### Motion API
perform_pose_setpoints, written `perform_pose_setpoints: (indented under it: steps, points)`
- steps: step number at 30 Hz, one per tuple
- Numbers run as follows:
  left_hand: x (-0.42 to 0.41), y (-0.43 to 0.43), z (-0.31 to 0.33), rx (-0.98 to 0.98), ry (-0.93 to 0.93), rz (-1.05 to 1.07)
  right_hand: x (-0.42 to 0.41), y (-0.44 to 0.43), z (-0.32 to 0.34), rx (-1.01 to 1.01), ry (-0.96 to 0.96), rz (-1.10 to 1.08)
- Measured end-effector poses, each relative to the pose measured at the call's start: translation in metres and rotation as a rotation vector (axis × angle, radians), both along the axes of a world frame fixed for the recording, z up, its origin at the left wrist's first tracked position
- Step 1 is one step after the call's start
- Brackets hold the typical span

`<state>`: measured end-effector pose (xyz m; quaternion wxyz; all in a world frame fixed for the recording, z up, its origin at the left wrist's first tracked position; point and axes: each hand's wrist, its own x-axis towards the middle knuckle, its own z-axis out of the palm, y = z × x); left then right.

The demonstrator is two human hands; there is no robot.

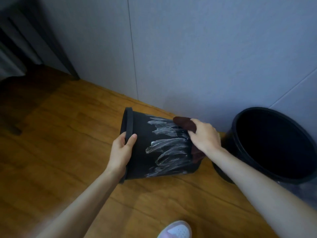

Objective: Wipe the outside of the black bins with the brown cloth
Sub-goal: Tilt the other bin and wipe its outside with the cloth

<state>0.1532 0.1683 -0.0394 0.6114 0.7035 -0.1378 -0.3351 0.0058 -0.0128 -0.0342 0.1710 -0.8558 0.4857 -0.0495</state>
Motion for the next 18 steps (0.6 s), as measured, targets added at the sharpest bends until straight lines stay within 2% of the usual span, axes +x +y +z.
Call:
perform_pose_setpoints:
  steps: [6, 11, 18]
  points:
    - [0.006, 0.006, -0.009, 0.001, 0.015, 0.019, 0.021, 0.029, -0.032, 0.139, 0.019, -0.007]
    - [0.013, 0.007, -0.013, 0.01, 0.005, 0.008, 0.037, 0.04, -0.041, 0.096, -0.045, -0.055]
    - [0.012, -0.003, -0.017, 0.094, -0.216, -0.088, 0.077, 0.078, -0.023, 0.05, -0.237, 0.127]
